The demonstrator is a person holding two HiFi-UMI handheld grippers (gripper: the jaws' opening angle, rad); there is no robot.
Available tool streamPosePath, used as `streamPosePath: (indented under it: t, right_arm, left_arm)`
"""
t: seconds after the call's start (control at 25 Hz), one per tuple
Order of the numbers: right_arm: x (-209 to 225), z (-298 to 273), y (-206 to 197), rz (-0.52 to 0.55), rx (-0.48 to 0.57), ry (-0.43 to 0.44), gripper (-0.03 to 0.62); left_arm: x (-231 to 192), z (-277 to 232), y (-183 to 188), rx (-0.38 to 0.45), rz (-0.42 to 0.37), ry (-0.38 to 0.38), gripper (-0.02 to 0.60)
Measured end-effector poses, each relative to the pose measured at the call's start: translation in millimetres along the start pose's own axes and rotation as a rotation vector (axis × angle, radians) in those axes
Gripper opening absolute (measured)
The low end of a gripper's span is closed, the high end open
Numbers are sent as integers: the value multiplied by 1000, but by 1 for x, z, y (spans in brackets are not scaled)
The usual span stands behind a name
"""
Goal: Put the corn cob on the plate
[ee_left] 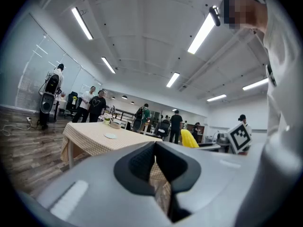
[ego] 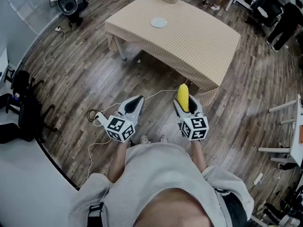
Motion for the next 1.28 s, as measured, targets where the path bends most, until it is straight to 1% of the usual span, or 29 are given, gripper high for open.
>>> streamPosePath:
  t: [0.28, 0.52, 0.88, 1.28]
  right_arm:
    - [6, -4, 6, 0, 4, 22, 262]
    - [12, 0, 3, 3, 6, 40, 262]
    - [37, 0, 8, -14, 5, 79, 264]
    - [63, 2, 7, -16, -8, 103, 264]
  left_arm:
    - [3, -13, 6, 11, -8, -1, 8]
    - [12, -15, 1, 11, -8, 10, 8]
    - [28, -35, -1, 5, 9, 38, 8]
    - [47, -59, -7, -2, 8, 44, 8]
Point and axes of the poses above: the fingertips, and each gripper's own axes: z backward along the fingers, x to its right, y out of its top, the point moved 4 cm from there along z, backward along the fingers, and after that the axes turned 8 degrees about -z, right-handed, at the moved point
